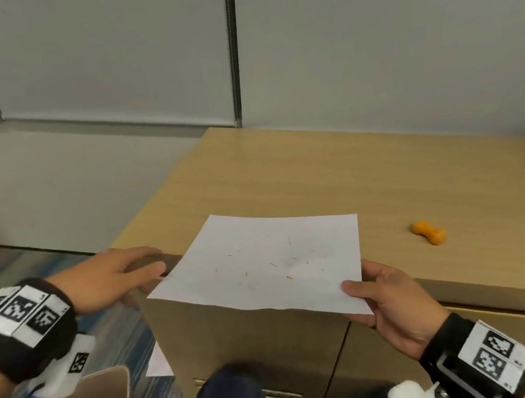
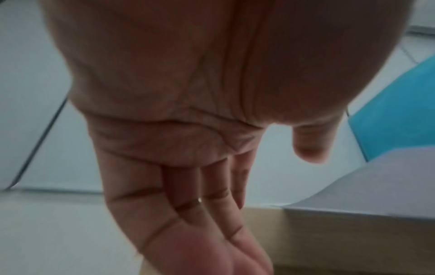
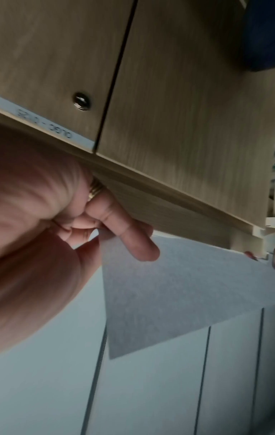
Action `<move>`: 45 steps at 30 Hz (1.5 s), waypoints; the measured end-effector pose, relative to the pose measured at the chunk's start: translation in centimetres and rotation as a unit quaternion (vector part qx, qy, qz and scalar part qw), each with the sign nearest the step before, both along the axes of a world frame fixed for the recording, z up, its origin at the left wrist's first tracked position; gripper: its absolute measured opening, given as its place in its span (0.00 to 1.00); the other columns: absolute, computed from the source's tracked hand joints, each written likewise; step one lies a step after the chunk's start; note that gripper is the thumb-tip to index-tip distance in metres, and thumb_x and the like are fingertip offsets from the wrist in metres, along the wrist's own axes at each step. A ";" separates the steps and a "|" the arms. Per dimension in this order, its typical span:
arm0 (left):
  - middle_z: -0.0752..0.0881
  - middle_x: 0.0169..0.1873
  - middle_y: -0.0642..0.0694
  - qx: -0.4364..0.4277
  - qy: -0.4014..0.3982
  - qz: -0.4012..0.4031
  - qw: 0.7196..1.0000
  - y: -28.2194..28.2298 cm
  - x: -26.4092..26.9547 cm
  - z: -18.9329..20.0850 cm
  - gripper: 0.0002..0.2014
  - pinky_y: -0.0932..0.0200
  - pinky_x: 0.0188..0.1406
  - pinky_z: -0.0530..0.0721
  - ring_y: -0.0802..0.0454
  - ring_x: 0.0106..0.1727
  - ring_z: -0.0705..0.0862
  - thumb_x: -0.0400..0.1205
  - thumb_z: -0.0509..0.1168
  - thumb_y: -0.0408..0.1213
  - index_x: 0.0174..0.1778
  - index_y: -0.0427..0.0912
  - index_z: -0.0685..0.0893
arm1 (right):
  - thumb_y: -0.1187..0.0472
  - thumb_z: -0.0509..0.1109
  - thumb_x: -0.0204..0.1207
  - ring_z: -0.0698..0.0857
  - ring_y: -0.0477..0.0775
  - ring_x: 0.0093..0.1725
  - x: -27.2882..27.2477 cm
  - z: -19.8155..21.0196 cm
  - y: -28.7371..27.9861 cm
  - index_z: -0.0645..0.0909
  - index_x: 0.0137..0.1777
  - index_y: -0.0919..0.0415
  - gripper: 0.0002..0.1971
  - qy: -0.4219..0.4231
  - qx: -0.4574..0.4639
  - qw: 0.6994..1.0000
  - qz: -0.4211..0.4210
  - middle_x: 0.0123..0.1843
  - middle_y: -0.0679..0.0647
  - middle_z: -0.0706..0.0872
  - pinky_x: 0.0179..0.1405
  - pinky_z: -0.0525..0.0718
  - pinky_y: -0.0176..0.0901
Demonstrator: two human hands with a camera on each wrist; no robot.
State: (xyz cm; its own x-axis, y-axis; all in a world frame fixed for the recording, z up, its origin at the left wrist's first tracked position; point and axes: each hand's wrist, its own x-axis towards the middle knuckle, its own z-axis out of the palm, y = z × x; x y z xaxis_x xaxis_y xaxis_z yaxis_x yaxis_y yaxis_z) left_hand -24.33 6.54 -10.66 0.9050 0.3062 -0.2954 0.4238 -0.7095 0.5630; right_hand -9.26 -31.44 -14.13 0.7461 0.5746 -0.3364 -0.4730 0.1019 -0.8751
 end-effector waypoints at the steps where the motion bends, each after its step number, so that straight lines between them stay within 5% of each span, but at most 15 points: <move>1: 0.90 0.48 0.54 -0.044 -0.007 0.036 0.998 0.5 -1.3 -0.8 0.28 0.61 0.39 0.84 0.56 0.42 0.91 0.77 0.59 0.72 0.68 0.61 0.78 | 0.75 0.65 0.83 0.92 0.64 0.61 -0.3 -0.3 0.7 0.81 0.72 0.63 0.19 -0.005 -0.004 1.000 0.019 0.64 0.61 0.92 0.49 0.94 0.51; 8: 0.89 0.58 0.33 -0.316 -0.049 0.152 0.935 3.4 -9.5 -7.2 0.27 0.43 0.52 0.85 0.30 0.54 0.87 0.75 0.72 0.54 0.64 0.39 0.86 | 0.65 0.75 0.69 0.91 0.65 0.62 -3.1 -2.6 7.4 0.83 0.69 0.61 0.26 -0.034 -0.060 0.988 0.136 0.63 0.60 0.92 0.64 0.86 0.72; 11: 0.89 0.54 0.28 -0.358 -0.093 0.217 0.903 4.9 -13.1 -11.1 0.37 0.49 0.47 0.87 0.36 0.48 0.89 0.62 0.84 0.52 0.57 0.27 0.83 | 0.70 0.72 0.76 0.90 0.67 0.62 -3.9 -4.1 11.0 0.83 0.68 0.63 0.20 -0.033 -0.090 0.978 0.188 0.62 0.61 0.93 0.72 0.77 0.78; 13: 0.90 0.50 0.29 -0.365 -0.097 0.252 0.891 5.9 -15.1 -13.3 0.31 0.53 0.41 0.87 0.41 0.43 0.90 0.64 0.82 0.48 0.54 0.28 0.84 | 0.71 0.68 0.82 0.88 0.72 0.64 -4.3 -5.8 13.5 0.85 0.67 0.63 0.15 -0.019 -0.117 0.969 0.216 0.62 0.62 0.92 0.73 0.73 0.78; 16: 0.91 0.48 0.33 -0.366 -0.067 0.292 0.881 8.1 -17.7 -17.2 0.10 0.53 0.41 0.85 0.45 0.40 0.89 0.82 0.72 0.36 0.53 0.31 0.85 | 0.69 0.66 0.85 0.81 0.73 0.55 -5.2 -8.3 17.6 0.88 0.63 0.68 0.12 0.016 -0.148 0.960 0.239 0.60 0.70 0.91 0.52 0.75 0.64; 18: 0.90 0.45 0.35 -0.350 -0.043 0.316 0.881 9.9 -19.2 -20.6 0.07 0.55 0.40 0.84 0.47 0.39 0.87 0.85 0.68 0.32 0.52 0.30 0.85 | 0.71 0.64 0.86 0.83 0.68 0.40 -6.3 -10.1 20.7 0.85 0.63 0.74 0.12 0.030 -0.166 0.954 0.246 0.55 0.74 0.91 0.32 0.78 0.47; 20: 0.91 0.41 0.41 -0.316 -0.007 0.319 0.893 12.0 -20.5 -24.4 0.07 0.57 0.43 0.81 0.50 0.38 0.86 0.84 0.68 0.35 0.49 0.34 0.87 | 0.75 0.61 0.87 0.84 0.55 0.24 -7.8 -12.0 23.6 0.85 0.59 0.76 0.11 0.045 -0.181 0.950 0.250 0.47 0.72 0.90 0.17 0.77 0.37; 23: 0.89 0.37 0.52 -0.249 0.045 0.336 0.907 14.8 -21.4 -30.0 0.07 0.59 0.43 0.77 0.52 0.40 0.84 0.83 0.70 0.42 0.40 0.48 0.88 | 0.77 0.60 0.86 0.83 0.62 0.34 -9.7 -16.1 27.6 0.85 0.59 0.76 0.11 0.061 -0.215 0.942 0.251 0.48 0.70 0.93 0.23 0.72 0.41; 26: 0.88 0.54 0.51 -0.148 0.094 0.326 0.929 16.6 -20.4 -33.2 0.11 0.60 0.47 0.78 0.50 0.55 0.85 0.85 0.65 0.50 0.57 0.49 0.85 | 0.78 0.59 0.86 0.78 0.62 0.37 -10.7 -20.3 31.3 0.84 0.59 0.77 0.11 0.072 -0.256 0.935 0.235 0.46 0.68 0.94 0.27 0.72 0.43; 29: 0.78 0.72 0.50 -0.061 0.098 0.273 0.955 16.8 -18.5 -34.7 0.29 0.54 0.69 0.74 0.48 0.69 0.78 0.85 0.55 0.63 0.76 0.48 0.74 | 0.79 0.59 0.85 0.83 0.64 0.42 -11.4 -24.2 35.4 0.84 0.54 0.74 0.11 0.071 -0.292 0.929 0.217 0.48 0.71 0.93 0.33 0.81 0.48; 32: 0.58 0.86 0.50 -0.096 0.046 0.173 0.979 14.6 -16.3 -36.0 0.50 0.50 0.84 0.53 0.49 0.86 0.57 0.74 0.39 0.80 0.86 0.51 0.59 | 0.80 0.61 0.83 0.91 0.66 0.46 -12.1 -28.2 39.2 0.86 0.51 0.69 0.13 0.066 -0.326 0.922 0.200 0.51 0.68 0.92 0.32 0.91 0.51; 35: 0.36 0.87 0.57 -0.121 0.017 0.049 0.991 11.0 -14.1 -38.3 0.42 0.46 0.81 0.33 0.54 0.86 0.34 0.79 0.40 0.75 0.88 0.58 0.42 | 0.79 0.63 0.82 0.93 0.68 0.48 -12.6 -31.8 41.6 0.89 0.53 0.69 0.13 0.058 -0.345 0.916 0.195 0.50 0.66 0.93 0.40 0.94 0.57; 38: 0.37 0.86 0.60 -0.150 0.046 0.047 0.986 10.9 -13.8 -41.8 0.45 0.40 0.80 0.30 0.55 0.87 0.36 0.75 0.32 0.79 0.87 0.61 0.38 | 0.79 0.64 0.81 0.93 0.66 0.48 -12.7 -34.7 43.1 0.90 0.53 0.67 0.13 0.058 -0.364 0.909 0.196 0.48 0.63 0.94 0.43 0.94 0.58; 42: 0.37 0.87 0.50 -0.150 0.187 0.197 0.951 14.8 -16.4 -46.9 0.67 0.32 0.83 0.38 0.45 0.88 0.40 0.53 0.20 0.87 0.88 0.51 0.39 | 0.80 0.61 0.82 0.90 0.68 0.50 -12.6 -37.1 44.1 0.86 0.51 0.66 0.15 0.053 -0.390 0.896 0.204 0.50 0.64 0.90 0.34 0.93 0.52; 45: 0.34 0.86 0.53 -0.160 0.083 0.152 0.972 14.4 -14.7 -47.1 0.54 0.38 0.83 0.35 0.50 0.87 0.36 0.68 0.27 0.82 0.87 0.52 0.36 | 0.78 0.63 0.82 0.91 0.67 0.49 -12.4 -38.1 44.4 0.86 0.44 0.61 0.15 0.032 -0.399 0.891 0.215 0.49 0.63 0.91 0.43 0.93 0.58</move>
